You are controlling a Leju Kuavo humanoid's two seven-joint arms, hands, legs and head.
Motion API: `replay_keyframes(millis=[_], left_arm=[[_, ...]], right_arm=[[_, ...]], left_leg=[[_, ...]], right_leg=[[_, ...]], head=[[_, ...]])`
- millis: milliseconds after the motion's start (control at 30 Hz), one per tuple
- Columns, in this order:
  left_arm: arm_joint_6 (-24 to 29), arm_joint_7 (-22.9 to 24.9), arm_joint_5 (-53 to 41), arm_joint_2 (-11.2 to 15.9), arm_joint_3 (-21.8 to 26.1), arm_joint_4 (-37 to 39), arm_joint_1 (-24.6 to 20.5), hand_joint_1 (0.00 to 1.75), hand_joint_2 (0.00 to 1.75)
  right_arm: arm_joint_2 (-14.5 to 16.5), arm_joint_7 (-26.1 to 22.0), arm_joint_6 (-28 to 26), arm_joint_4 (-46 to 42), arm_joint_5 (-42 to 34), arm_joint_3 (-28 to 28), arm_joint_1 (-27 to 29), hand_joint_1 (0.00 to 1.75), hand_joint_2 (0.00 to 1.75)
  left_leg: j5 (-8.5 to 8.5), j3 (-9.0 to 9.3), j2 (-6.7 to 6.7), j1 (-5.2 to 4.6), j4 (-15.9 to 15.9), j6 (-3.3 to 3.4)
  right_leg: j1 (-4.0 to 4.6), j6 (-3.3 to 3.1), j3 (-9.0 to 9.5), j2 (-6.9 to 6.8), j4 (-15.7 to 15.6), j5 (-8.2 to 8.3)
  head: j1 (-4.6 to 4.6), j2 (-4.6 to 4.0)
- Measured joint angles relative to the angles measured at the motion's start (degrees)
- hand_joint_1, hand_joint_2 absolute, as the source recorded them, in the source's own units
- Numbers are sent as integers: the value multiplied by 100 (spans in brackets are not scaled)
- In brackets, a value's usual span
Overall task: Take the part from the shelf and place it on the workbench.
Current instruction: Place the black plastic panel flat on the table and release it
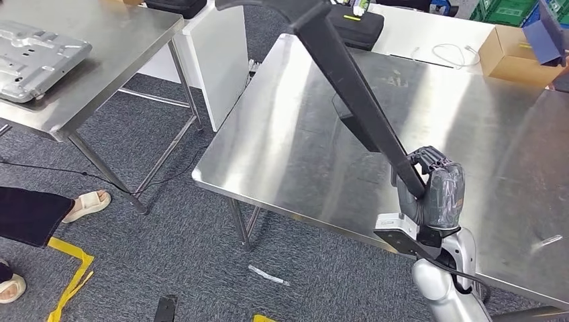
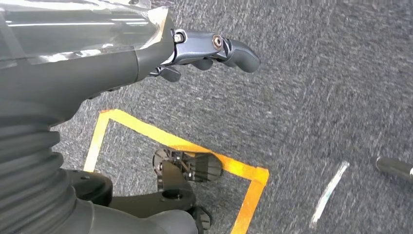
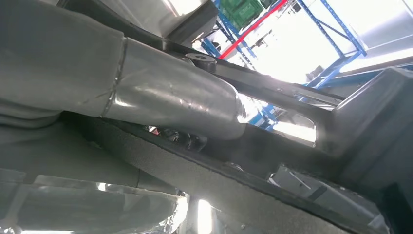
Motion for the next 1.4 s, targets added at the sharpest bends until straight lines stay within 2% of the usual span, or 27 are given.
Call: replay_keyframes(millis=[33, 100, 133, 167, 200, 233, 267, 300, 333, 367, 433, 500, 567, 633, 733, 933, 1067, 1267, 1400], left_arm=[[0, -1, -1, -1, 1, 0, -2, 0, 175], [-1, -1, -1, -6, 1, 0, -2, 0, 175], [-2, -1, -1, -8, 0, 0, 1, 0, 175], [-2, -1, -1, -9, -1, 0, 4, 0, 175], [-2, -1, 0, -9, -1, 0, 6, 0, 175], [-2, 0, 0, -9, -1, 0, 7, 0, 175], [-2, 1, 0, -12, -1, 0, 6, 0, 175], [-2, 1, 0, -15, -1, 0, 5, 0, 175], [-2, 1, -1, -18, -1, 0, 5, 0, 175], [-2, 1, -1, -20, -1, 0, 7, 0, 175], [-2, 1, -1, -21, -1, 1, 9, 0, 175], [-2, 2, -2, -21, -1, 1, 7, 0, 175], [-3, 3, -7, -23, -2, 0, 2, 0, 175], [-8, 6, -13, -25, -5, 0, 0, 0, 175], [-20, 8, -18, -27, -11, 0, -1, 0, 175], [-114, 56, -43, -29, -28, 1, -4, 0, 175], [-210, 176, -92, -31, -124, 2, -31, 0, 175], [-289, 313, -133, -28, -315, 2, -97, 0, 175], [-312, 364, -161, -15, -416, 2, -124, 0, 175]], right_arm=[[-2, 0, 0, 2, 0, -1, -9, 175, 0], [-6, 0, 0, 15, 0, 0, -18, 175, 0], [-7, 0, 0, 27, -1, 1, -16, 175, 0], [-8, 2, 0, 40, -1, 2, -13, 175, 0], [-8, 4, 0, 54, -1, 3, -11, 175, 0], [-9, 5, 0, 64, -2, 3, -13, 175, 0], [-10, 7, 0, 70, -3, 3, -17, 175, 0], [-13, 7, 0, 73, -4, 3, -20, 175, 0], [-15, 7, 0, 74, -5, 4, -23, 175, 0], [-17, 6, 0, 76, -5, 5, -23, 175, 0], [-20, 9, 0, 82, -5, 8, -23, 175, 0], [-20, 18, 4, 86, -1, 9, -25, 175, 0], [-22, 45, 36, 87, 22, 9, -30, 175, 0], [-30, 92, 114, 95, 46, 10, -52, 175, 0], [-63, 147, 216, 128, 31, 5, -124, 175, 0], [-129, 277, 405, 295, 86, -8, -388, 175, 0], [-250, 611, 801, 1013, 300, -2, -1234, 175, 0], [-460, 919, 1119, 3376, 723, 115, -3163, 175, 0], [-533, 1043, 1122, 4443, 1061, 277, -3857, 175, 0]], left_leg=[[0, 24, 0, 7, -19, 39], [-21, 40, 0, 0, -26, 92], [-30, 44, 0, -6, -25, 104], [-40, 51, -2, -12, -24, 111], [-50, 64, -7, -15, -23, 110], [-62, 84, -15, -14, -23, 102], [-77, 108, -24, -14, -22, 87], [-97, 128, -32, -27, -19, 62], [-115, 139, -36, -40, -16, 34], [-129, 146, -37, -53, -15, 8], [-143, 153, -33, -57, -23, -42], [-182, 144, -26, -39, 21, -87], [-222, 159, -12, -30, 28, -6], [-209, 194, -2, -22, -24, 58], [-188, 206, 2, -15, -52, -19], [-179, 204, 7, -15, -64, -43], [-173, 202, 15, -27, -65, -59], [-153, 194, 0, -65, -60, -55], [-150, 206, -10, -73, -56, -50]], right_leg=[[0, -3, -123, -2, 240, -104], [-7, -35, -553, 0, 1017, -370], [-7, -34, -772, 0, 1381, -464], [-8, -14, -906, 0, 1562, -476], [-10, 25, -924, -1, 1511, -394], [-13, 70, -820, -2, 1229, -236], [-17, 114, -633, -6, 800, -39], [-13, 129, -442, -8, 399, 122], [-6, 113, -299, -9, 108, 231], [6, 79, -222, -8, -44, 279], [22, -10, -201, 0, -80, 286], [13, -64, -167, 5, -89, 283], [30, -103, -131, 8, -74, 255], [64, -123, -127, 14, -55, 230], [73, -126, -137, 19, -55, 231], [76, -128, -144, 21, -53, 230], [64, -128, -144, 23, -53, 233], [32, -110, -145, 5, -53, 247], [23, -105, -148, -3, -56, 248]], head=[[10, 0], [28, 0], [32, 0], [31, 0], [34, 0], [36, 0], [39, 0], [41, 0], [40, 0], [38, 0], [35, 0], [27, 0], [13, 0], [-1, 0], [-16, 0], [-17, 0], [-15, 0], [-13, 0], [-13, 0]])
